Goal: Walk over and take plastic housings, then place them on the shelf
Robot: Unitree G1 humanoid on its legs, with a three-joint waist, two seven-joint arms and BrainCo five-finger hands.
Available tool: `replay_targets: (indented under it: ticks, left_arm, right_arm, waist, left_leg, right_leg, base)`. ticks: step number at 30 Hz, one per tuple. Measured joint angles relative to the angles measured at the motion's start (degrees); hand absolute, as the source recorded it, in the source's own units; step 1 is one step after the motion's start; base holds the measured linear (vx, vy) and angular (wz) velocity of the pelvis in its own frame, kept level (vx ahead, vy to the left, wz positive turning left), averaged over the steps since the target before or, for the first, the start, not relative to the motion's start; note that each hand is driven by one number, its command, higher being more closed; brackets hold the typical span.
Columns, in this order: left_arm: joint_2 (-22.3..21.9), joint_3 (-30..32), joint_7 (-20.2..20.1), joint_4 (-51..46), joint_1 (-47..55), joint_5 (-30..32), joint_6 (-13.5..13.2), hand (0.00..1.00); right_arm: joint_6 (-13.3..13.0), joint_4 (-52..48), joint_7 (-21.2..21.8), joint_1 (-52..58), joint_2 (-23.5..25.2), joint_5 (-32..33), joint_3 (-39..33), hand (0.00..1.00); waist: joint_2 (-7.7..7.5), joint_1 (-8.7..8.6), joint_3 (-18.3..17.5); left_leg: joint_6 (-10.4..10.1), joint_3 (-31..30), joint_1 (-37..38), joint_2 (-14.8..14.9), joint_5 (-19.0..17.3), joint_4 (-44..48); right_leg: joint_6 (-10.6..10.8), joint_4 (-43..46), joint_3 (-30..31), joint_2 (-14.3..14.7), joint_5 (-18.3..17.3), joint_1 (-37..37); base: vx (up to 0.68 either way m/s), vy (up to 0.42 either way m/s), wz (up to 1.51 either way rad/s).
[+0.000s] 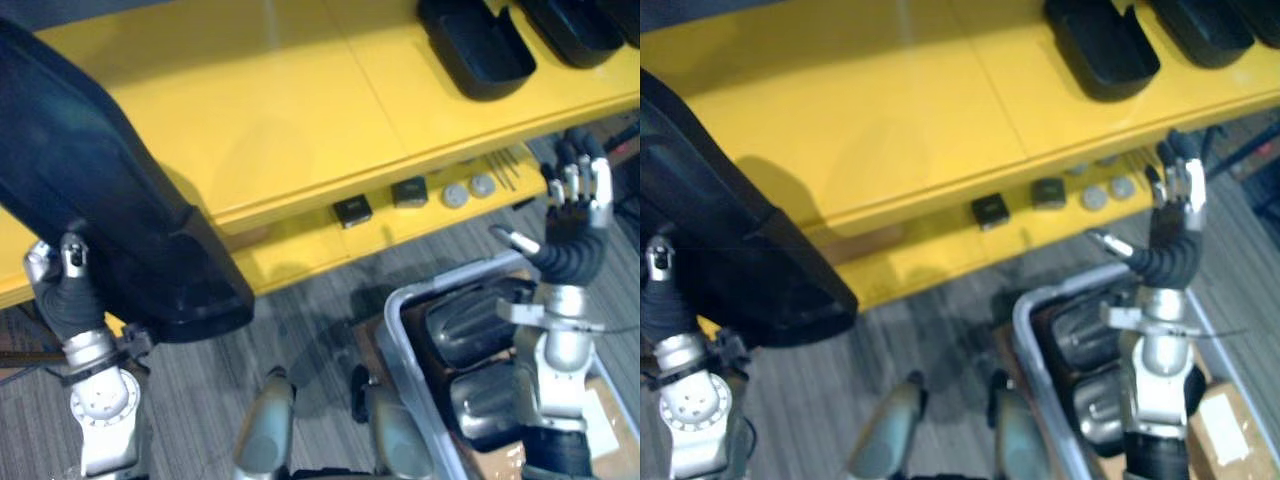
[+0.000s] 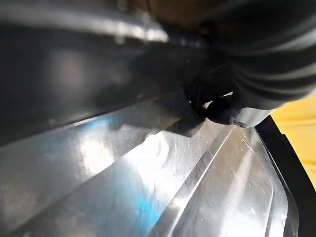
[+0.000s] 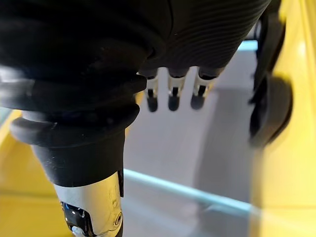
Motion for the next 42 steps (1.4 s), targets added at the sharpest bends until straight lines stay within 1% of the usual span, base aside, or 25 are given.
replay_targets:
  ticks: [3, 5, 6, 9, 10, 11, 13, 15, 17, 19, 20, 22, 24, 26, 27, 29, 30, 31, 32, 33, 35, 36, 39, 41, 42]
  left_arm:
    - [0.0, -0.5, 0.5, 0.0, -0.8, 0.5, 0.1, 1.0]
    - [0.0, -1.2, 0.7, 0.0, -1.5, 0.6, 0.2, 1.0]
    - [0.0, -2.5, 1.0, 0.2, -2.3, 0.7, 0.4, 1.0]
    - [0.1, -3.3, 1.0, 0.8, -3.6, 2.7, 1.1, 1.0]
    - [0.1, -3.5, 1.0, 1.3, -3.3, 2.9, 1.4, 1.0]
    - [0.1, -3.7, 1.0, 1.5, -2.7, 3.0, 2.4, 1.0]
    - [0.1, -3.7, 1.0, 2.2, -1.6, 4.9, 2.9, 1.0]
    - [0.1, -3.7, 0.9, 2.2, -0.6, 5.1, 3.1, 1.0]
    - [0.1, -3.4, 0.8, 2.2, 0.6, 5.1, 3.8, 1.0]
    - [0.1, -2.1, 0.2, 1.9, 1.1, 5.2, 4.7, 1.0]
    - [0.1, -1.2, -0.1, 1.9, 1.4, 5.2, 5.4, 1.0]
    - [0.1, -0.5, -0.8, 1.7, 1.6, 5.2, 6.0, 1.0]
    - [0.3, -0.2, -2.2, 1.6, 1.3, 5.2, 7.4, 1.0]
    - [0.5, -0.2, -2.6, 1.6, 1.0, 5.1, 8.1, 1.0]
    - [0.9, -0.2, -2.9, 1.7, 0.2, 5.1, 9.0, 1.0]
    - [5.0, -0.3, -2.9, 4.0, -4.4, 5.0, 10.3, 1.0]
    - [6.1, -0.3, -2.9, 5.3, -6.0, 4.8, 10.7, 1.0]
    - [8.0, -0.3, -2.7, 8.2, -9.5, 3.4, 11.8, 1.0]
    - [9.5, -0.1, -2.3, 11.1, -12.3, 1.4, 12.7, 1.0]
    - [10.0, 0.0, -2.0, 12.2, -13.5, 0.2, 13.5, 1.0]
    - [11.7, 0.3, -0.5, 18.2, -17.5, -3.9, 16.5, 1.0]
    - [11.8, 0.4, 0.0, 19.9, -18.3, -4.2, 17.2, 1.0]
    - [12.5, 0.6, 1.6, 26.0, -21.2, -7.1, 21.1, 1.0]
    - [14.4, 0.6, 2.9, 29.1, -22.7, -7.5, 23.0, 1.0]
    - [16.1, 0.6, 3.1, 31.3, -24.3, -9.2, 25.0, 1.0]
  right_arm:
    - [0.2, 2.0, 1.8, -0.6, 0.1, 4.1, 3.7, 0.0]
    - [0.1, 2.1, 2.7, -0.6, 0.7, 5.2, 5.3, 0.0]
    - [0.1, 2.1, 3.0, -0.7, 1.1, 5.6, 6.5, 0.0]
    - [0.1, 2.7, 3.6, -2.3, 2.0, 5.2, 9.3, 0.0]
    - [0.1, 3.1, 3.8, -3.7, 2.6, 5.1, 10.7, 0.0]
    - [0.2, 3.7, 3.9, -5.1, 3.2, 5.1, 11.8, 0.0]
    - [0.6, 4.2, 4.4, -5.9, 4.0, 5.0, 13.3, 0.0]
    - [1.2, 4.2, 4.8, -6.3, 4.5, 4.4, 14.8, 0.0]
    - [2.1, 6.2, 4.7, -7.3, 4.8, 3.3, 17.1, 0.0]
    - [3.0, 6.5, 3.7, -7.4, 5.1, 1.9, 18.2, 0.0]
    - [4.0, 6.5, 3.2, -7.4, 5.2, 0.8, 18.4, 0.0]
    - [5.3, 6.7, 1.9, -7.4, 5.0, -0.1, 18.2, 0.0]
    - [6.5, 6.7, 0.2, -7.3, 4.7, -1.1, 17.6, 0.0]
    - [7.0, 6.7, -0.2, -6.9, 4.5, -1.4, 16.5, 0.0]
    - [7.2, 6.6, -0.1, -6.5, 4.2, -2.1, 15.2, 0.0]
    - [7.9, 5.7, 0.0, -4.8, 2.2, -2.2, 10.9, 0.0]
    - [8.1, 5.5, 0.0, -4.2, 1.7, -2.2, 9.8, 0.0]
    - [8.4, 4.9, 0.0, -2.5, 0.7, -2.2, 7.4, 0.0]
    - [8.8, 3.2, -0.1, -0.7, 0.0, -2.2, 4.8, 0.0]
    - [8.8, 2.3, -0.1, 0.2, -0.2, -2.2, 3.5, 0.0]
    - [8.7, -1.4, -0.1, 3.6, -1.0, -2.1, -1.8, 0.0]
    - [8.6, -1.8, -0.1, 4.5, -1.3, -2.1, -2.9, 0.0]
    - [8.3, -3.5, -0.1, 9.2, -1.8, -0.8, -7.2, 0.0]
    - [8.3, -3.4, -0.1, 11.3, -1.8, -0.5, -8.5, 0.0]
    - [8.3, -3.2, -0.1, 12.9, -1.8, 0.4, -8.7, 0.0]
  waist:
    - [2.22, -0.58, -1.3]
    - [2.95, -0.6, -1.8]
    - [3.17, -0.65, -2.0]
    - [3.09, -0.51, -2.1]
    - [2.93, -0.13, -2.4]
    - [2.98, 0.0, -2.8]
    - [2.96, 0.32, -3.5]
    - [2.81, 0.14, -4.5]
    - [2.59, 1.29, -5.5]
    - [2.53, 1.54, -5.6]
    - [2.53, 1.48, -5.6]
    - [2.51, 1.26, -5.7]
    - [2.43, 0.8, -5.7]
    - [2.42, 0.56, -5.7]
    - [2.4, 0.17, -5.7]
    - [2.34, -0.61, -5.7]
    - [2.34, -0.8, -5.7]
    - [2.21, -1.36, -5.8]
    - [2.15, -2.48, -5.9]
    - [2.04, -2.85, -6.0]
    - [1.96, -5.02, -6.0]
    - [1.94, -5.51, -6.0]
    - [1.86, -8.06, -6.1]
    - [1.84, -8.93, -6.1]
    - [1.86, -10.14, -6.1]
  left_leg:
    - [0.3, 0.6, 2.6, 0.0, 1.3, -3.4]
    - [0.7, 0.6, 3.3, -0.3, 1.7, -3.8]
    - [1.0, 0.8, 3.6, -0.5, 2.7, -4.2]
    - [1.6, 2.0, 4.8, -1.4, 5.5, -7.2]
    - [1.8, 2.0, 5.3, -2.0, 7.0, -8.9]
    - [2.0, 1.9, 5.6, -2.5, 8.2, -10.5]
    - [2.3, 2.3, 6.4, -2.7, 8.8, -12.5]
    - [3.0, 5.6, 6.6, -2.0, 9.9, -13.8]
    - [3.1, 6.2, 7.2, -2.4, 11.4, -15.5]
    - [3.3, 6.2, 7.1, -2.8, 11.8, -15.9]
    - [3.4, 6.2, 7.1, -3.1, 12.1, -16.1]
    - [3.4, 6.5, 7.3, -3.1, 12.5, -16.5]
    - [3.3, 7.4, 7.5, -3.1, 12.6, -16.7]
    - [3.3, 8.7, 8.0, -2.9, 12.6, -17.0]
    - [3.3, 9.2, 8.3, -2.9, 12.6, -17.2]
    - [3.3, 11.8, 8.1, -2.3, 12.7, -17.6]
    - [3.4, 12.4, 8.1, -2.1, 12.6, -17.6]
    - [3.5, 13.4, 8.2, -2.0, 12.5, -17.6]
    - [3.6, 14.4, 8.3, -1.8, 12.5, -17.6]
    - [3.6, 15.2, 8.3, -1.7, 12.5, -17.7]
    - [3.7, 17.8, 8.8, -1.1, 12.3, -17.7]
    - [3.7, 18.4, 9.2, -1.1, 12.2, -17.8]
    - [3.6, 21.0, 10.4, -0.5, 11.4, -18.1]
    - [3.4, 22.6, 10.3, 0.1, 11.2, -18.6]
    - [3.3, 22.9, 10.2, 0.3, 11.3, -18.6]
  right_leg:
    - [-0.2, -1.9, -0.6, -0.3, 0.1, 2.7]
    - [-0.2, -2.8, -1.6, -0.7, 0.1, 4.2]
    - [-0.2, -3.4, -3.1, -1.6, 0.1, 5.6]
    - [-0.2, -4.3, -6.3, -3.4, 0.1, 7.8]
    - [-0.2, -4.5, -7.4, -4.3, 0.0, 8.1]
    - [-0.2, -4.8, -8.6, -5.0, 0.0, 8.9]
    - [0.0, -5.5, -10.7, -6.0, -0.1, 10.5]
    - [0.3, -5.7, -12.8, -6.8, -0.3, 11.7]
    - [0.7, -5.7, -13.1, -7.4, -0.3, 11.9]
    - [1.1, -6.0, -13.3, -7.9, -0.1, 11.9]
    - [1.4, -6.4, -13.3, -8.0, 0.2, 12.0]
    - [1.7, -7.1, -13.3, -8.1, 0.7, 12.3]
    - [1.9, -8.1, -12.7, -8.1, 1.4, 12.6]
    - [2.0, -8.6, -11.8, -8.0, 1.8, 12.6]
    - [2.1, -8.8, -11.2, -8.0, 2.0, 12.5]
    - [2.3, -9.4, -9.5, -7.7, 2.8, 11.3]
    - [2.3, -9.6, -8.9, -7.6, 3.0, 11.2]
    - [2.3, -9.7, -7.6, -7.4, 3.2, 10.6]
    - [2.4, -9.8, -6.7, -7.3, 3.6, 10.1]
    - [2.4, -9.8, -5.8, -7.1, 3.8, 9.5]
    - [2.7, -10.4, -3.2, -6.5, 4.6, 8.6]
    - [2.6, -10.6, -2.6, -6.3, 4.8, 8.6]
    - [2.7, -10.6, 0.1, -5.6, 4.8, 8.4]
    - [2.6, -10.5, 1.8, -4.8, 5.0, 7.0]
    - [2.6, -10.4, 2.1, -4.5, 5.1, 6.6]
  base:
    - [0.06, -0.051, 0.05]
    - [0.03, 0.005, 0.29]
    - [0.01, 0.015, 0.59]
    - [-0.01, 0.024, 0.65]
    - [-0.05, 0.028, 0.63]
    - [-0.05, 0.03, 0.6]
    - [-0.05, 0.04, 0.64]
    - [-0.03, 0.044, 0.63]
    - [-0.01, 0.034, 0.22]
    - [-0.01, 0.064, 0.09]
    - [-0.01, 0.052, 0.05]
    - [0.0, 0.038, 0.0]
    - [0.01, 0.051, -0.12]
    - [0.01, 0.045, -0.24]
    - [0.01, 0.042, -0.31]
    - [0.0, 0.041, -0.37]
    - [0.0, 0.034, -0.46]
    - [0.01, 0.029, -0.44]
    - [0.02, 0.029, -0.48]
    - [0.04, 0.029, -0.52]
    - [0.04, 0.024, -0.59]
    - [0.03, 0.022, -0.5]
    - [0.01, 0.011, -0.47]
    - [-0.02, -0.025, -0.42]
    - [0.01, -0.039, -0.26]
